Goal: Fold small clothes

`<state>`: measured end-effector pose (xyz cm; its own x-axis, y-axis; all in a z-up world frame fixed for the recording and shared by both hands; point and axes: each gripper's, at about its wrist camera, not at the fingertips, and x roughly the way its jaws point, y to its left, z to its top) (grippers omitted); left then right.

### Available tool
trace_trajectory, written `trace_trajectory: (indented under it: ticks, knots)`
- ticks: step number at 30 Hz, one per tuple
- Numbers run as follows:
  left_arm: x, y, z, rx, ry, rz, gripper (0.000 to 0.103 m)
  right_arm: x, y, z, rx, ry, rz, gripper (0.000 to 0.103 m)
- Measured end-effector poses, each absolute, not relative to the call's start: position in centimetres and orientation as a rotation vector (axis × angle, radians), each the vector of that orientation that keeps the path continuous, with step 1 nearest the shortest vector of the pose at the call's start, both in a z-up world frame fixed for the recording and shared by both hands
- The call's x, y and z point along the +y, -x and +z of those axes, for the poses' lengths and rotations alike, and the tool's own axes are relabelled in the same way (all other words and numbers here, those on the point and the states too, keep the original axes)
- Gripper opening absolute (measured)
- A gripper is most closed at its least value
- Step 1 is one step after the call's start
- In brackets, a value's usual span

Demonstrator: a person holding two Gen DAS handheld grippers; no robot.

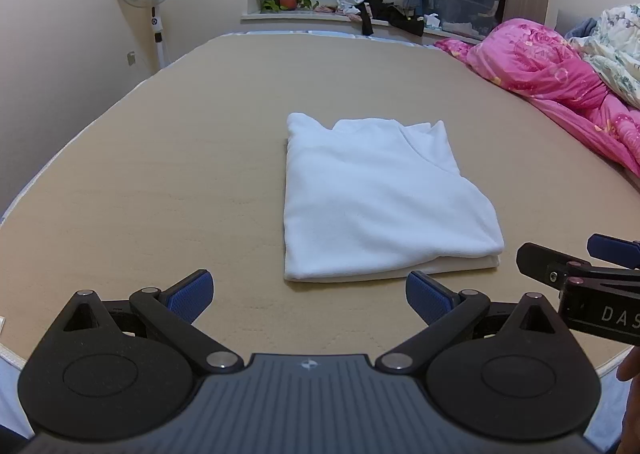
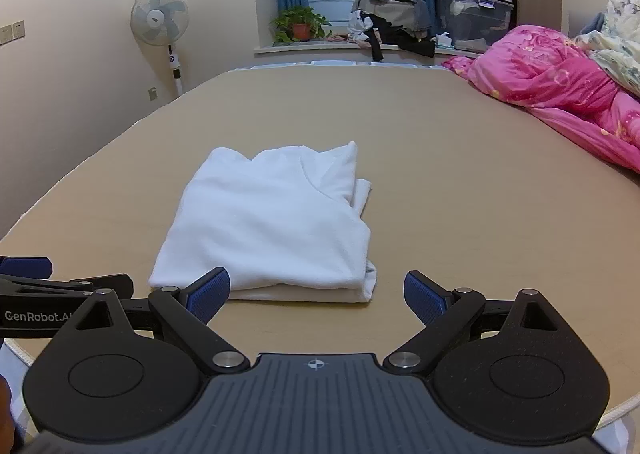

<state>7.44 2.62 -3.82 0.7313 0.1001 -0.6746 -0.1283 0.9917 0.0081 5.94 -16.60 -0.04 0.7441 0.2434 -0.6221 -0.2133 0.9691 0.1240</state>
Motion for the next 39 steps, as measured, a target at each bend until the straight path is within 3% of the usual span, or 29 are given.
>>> trace_trajectory:
  ticks: [39]
  knots:
    - [2.9,-7.4,-3.7,0.736,0.043,0.104,0.102,-15.5,-5.5,0.4,0.665,-0.022,0.276,0.094]
